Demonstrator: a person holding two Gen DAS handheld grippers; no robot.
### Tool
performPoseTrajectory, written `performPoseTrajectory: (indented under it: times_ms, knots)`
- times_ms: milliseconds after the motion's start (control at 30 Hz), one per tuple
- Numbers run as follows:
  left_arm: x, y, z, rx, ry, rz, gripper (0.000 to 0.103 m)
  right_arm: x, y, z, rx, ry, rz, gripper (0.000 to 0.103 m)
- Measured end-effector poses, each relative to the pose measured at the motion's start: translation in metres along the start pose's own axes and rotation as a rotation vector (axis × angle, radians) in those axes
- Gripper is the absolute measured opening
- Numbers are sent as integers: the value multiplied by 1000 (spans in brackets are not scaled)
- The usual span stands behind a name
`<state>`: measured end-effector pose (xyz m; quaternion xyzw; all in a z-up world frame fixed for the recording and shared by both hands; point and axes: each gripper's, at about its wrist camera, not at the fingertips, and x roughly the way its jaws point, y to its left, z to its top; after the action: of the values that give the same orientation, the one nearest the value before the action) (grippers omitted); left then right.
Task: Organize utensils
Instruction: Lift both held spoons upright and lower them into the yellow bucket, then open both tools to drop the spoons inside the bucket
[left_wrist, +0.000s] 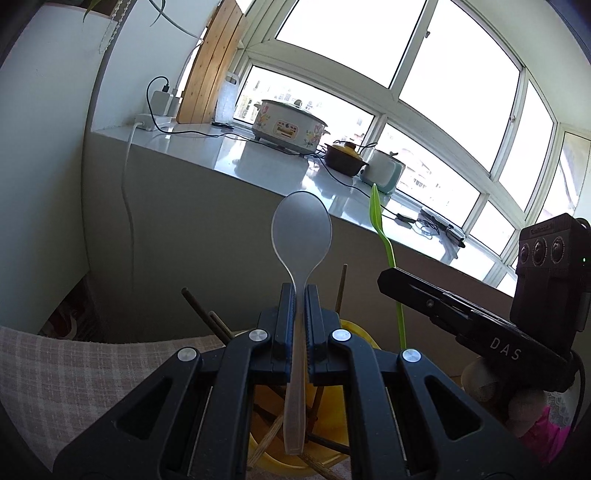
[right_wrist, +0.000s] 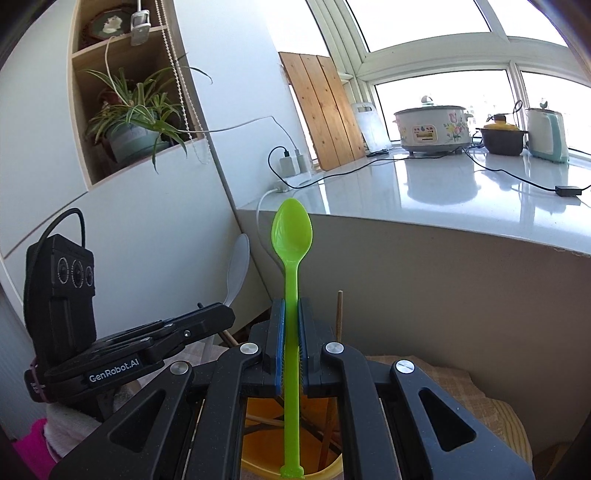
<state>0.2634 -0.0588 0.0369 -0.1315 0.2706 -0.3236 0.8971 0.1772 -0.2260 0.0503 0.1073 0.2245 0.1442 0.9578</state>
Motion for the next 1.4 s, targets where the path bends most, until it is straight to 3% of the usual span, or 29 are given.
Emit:
performPoseTrajectory:
  times_ms: [867,1267,1300,1367,1400]
  knots:
    - [-6,3,-18,22,-29,11,4,2,-2,-15,-18,21,-24,5]
    - [-19,0,-24,22,13,4,4,-6,1,-21,-27,47,-18,5]
    - [-20,0,-24,19,19,8,5,-7,1,-22,-32,50,-23,5]
    - [-22,0,-25,4,31,5,20,-11,4,-24,-43,56,-35,6]
    - [-25,0,-26,-2,27,3,21,-13,5,-25,-48,60,-36,10]
